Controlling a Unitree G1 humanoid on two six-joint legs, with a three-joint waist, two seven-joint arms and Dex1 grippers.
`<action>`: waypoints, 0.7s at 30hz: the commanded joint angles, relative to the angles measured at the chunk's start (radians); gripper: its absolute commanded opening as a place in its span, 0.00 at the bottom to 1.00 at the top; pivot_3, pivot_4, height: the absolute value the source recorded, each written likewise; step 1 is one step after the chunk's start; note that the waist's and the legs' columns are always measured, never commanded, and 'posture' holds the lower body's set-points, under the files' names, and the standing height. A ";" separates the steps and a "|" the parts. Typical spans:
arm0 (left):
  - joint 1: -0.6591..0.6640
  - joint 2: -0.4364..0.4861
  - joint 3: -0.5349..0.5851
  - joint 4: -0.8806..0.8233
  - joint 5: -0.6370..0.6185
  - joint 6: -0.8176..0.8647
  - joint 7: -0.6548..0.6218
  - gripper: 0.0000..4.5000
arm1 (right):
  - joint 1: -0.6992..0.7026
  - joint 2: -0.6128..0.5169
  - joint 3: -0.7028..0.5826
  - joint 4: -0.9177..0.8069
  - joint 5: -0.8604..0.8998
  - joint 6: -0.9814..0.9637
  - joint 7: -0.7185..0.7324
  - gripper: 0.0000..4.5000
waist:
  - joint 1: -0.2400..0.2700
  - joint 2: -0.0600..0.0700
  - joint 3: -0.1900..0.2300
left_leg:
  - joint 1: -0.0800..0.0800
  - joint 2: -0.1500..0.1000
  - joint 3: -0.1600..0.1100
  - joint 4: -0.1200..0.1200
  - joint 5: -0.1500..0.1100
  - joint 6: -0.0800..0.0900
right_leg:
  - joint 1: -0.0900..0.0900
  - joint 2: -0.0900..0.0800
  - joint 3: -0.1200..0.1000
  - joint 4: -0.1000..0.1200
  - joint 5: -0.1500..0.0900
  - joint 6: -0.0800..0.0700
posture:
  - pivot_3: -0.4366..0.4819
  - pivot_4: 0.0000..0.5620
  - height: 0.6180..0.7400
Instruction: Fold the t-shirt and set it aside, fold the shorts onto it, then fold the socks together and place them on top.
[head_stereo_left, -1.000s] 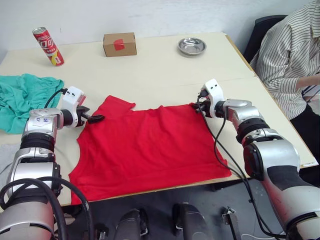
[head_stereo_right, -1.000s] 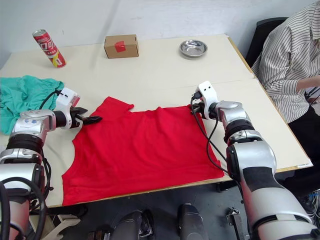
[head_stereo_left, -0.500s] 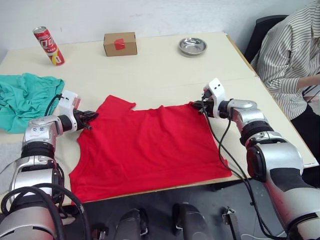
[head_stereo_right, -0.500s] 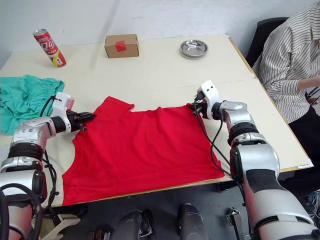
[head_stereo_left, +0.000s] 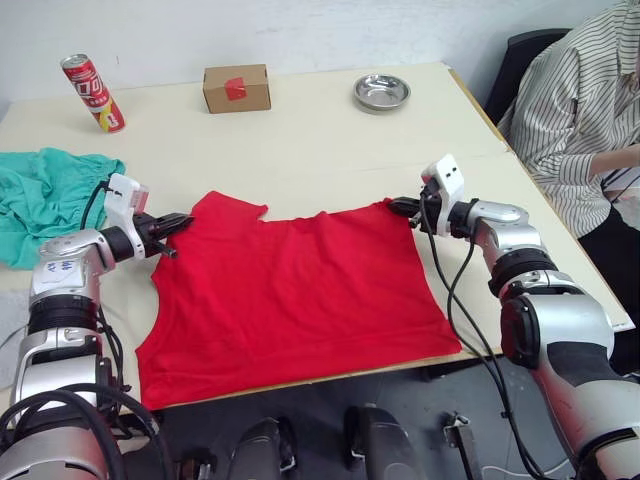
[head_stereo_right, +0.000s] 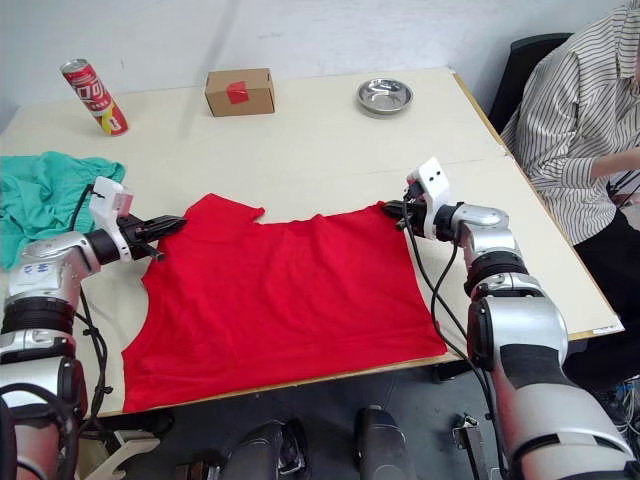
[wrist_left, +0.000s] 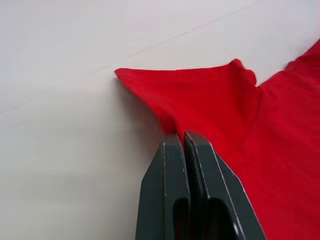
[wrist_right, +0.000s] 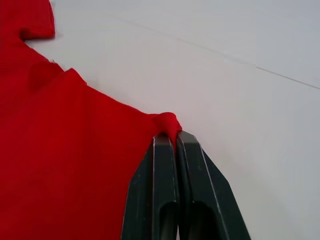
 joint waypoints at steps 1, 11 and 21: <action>0.071 0.048 0.021 -0.114 -0.016 -0.018 -0.028 0.01 | 0.024 -0.037 -0.026 -0.053 0.033 -0.036 0.037 0.00 | 0.000 0.000 0.000 | 0.000 0.000 0.000 0.000 0.000 0.000 | 0.000 0.000 0.000 0.000 0.000 0.000 | 0.48 0.27 1.00; 0.346 0.057 0.107 -0.409 -0.081 0.030 0.021 0.01 | 0.208 -0.066 -0.057 -0.183 0.103 -0.120 0.133 0.00 | 0.003 0.000 0.000 | 0.000 0.000 -0.001 0.000 0.000 0.000 | 0.001 -0.003 0.001 0.000 0.000 0.000 | 0.48 0.27 1.00; 0.426 0.087 0.119 -0.512 -0.127 0.156 0.021 0.10 | 0.338 -0.069 0.007 -0.283 0.079 -0.119 0.128 0.00 | 0.004 0.000 0.000 | 0.002 0.000 -0.001 0.000 0.000 0.000 | 0.001 -0.003 0.002 -0.002 0.000 0.000 | 0.48 0.27 1.00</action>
